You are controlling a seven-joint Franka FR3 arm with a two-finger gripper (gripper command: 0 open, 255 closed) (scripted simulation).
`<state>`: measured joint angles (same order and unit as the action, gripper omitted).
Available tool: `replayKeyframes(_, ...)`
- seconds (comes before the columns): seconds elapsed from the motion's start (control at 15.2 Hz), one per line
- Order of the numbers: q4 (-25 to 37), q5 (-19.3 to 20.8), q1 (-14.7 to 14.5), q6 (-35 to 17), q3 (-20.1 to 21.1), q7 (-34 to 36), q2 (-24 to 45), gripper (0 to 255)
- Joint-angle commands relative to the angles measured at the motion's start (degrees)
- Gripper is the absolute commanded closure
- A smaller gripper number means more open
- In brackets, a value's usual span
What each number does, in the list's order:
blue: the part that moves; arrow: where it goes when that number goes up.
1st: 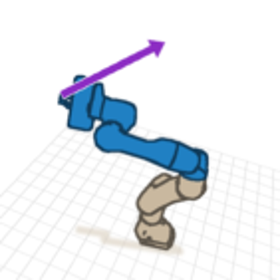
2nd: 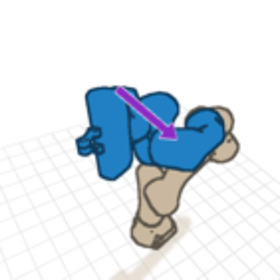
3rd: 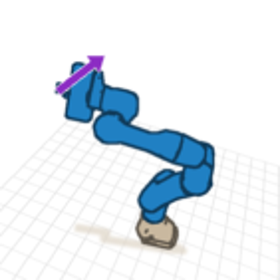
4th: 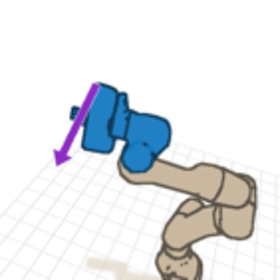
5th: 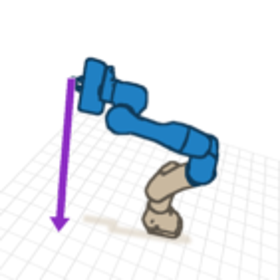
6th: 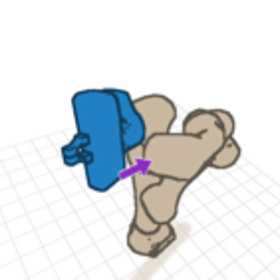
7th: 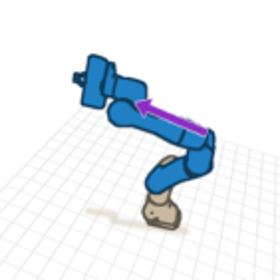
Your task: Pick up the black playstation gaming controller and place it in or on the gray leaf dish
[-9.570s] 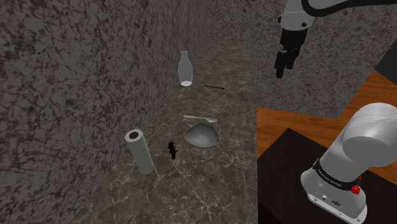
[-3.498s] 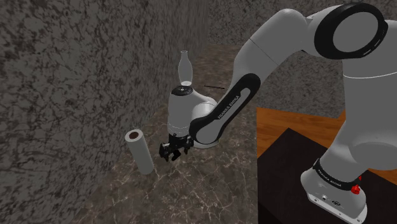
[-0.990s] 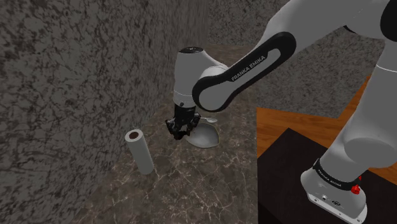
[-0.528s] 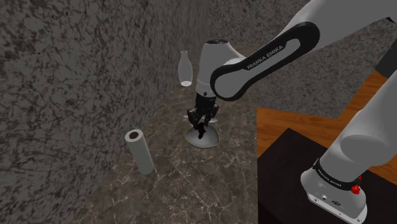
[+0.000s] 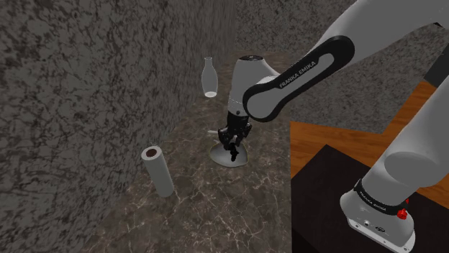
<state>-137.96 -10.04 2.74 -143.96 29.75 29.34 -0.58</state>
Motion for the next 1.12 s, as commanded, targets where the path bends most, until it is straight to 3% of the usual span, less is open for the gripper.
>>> replayKeyframes(0.0, -0.5, 0.7, 0.0, -1.7, 0.0, 0.4, 1.3, 255)
replayKeyframes(0.46, -1.7, 4.3, -0.3, -7.6, -0.4, 2.5, 6.5, 255)
replayKeyframes(0.99, -1.7, 4.3, -0.3, -7.6, -0.4, 2.5, 6.5, 255)
replayKeyframes(1.06, -1.3, 4.3, -0.4, -7.3, -0.3, 2.7, 6.4, 0)
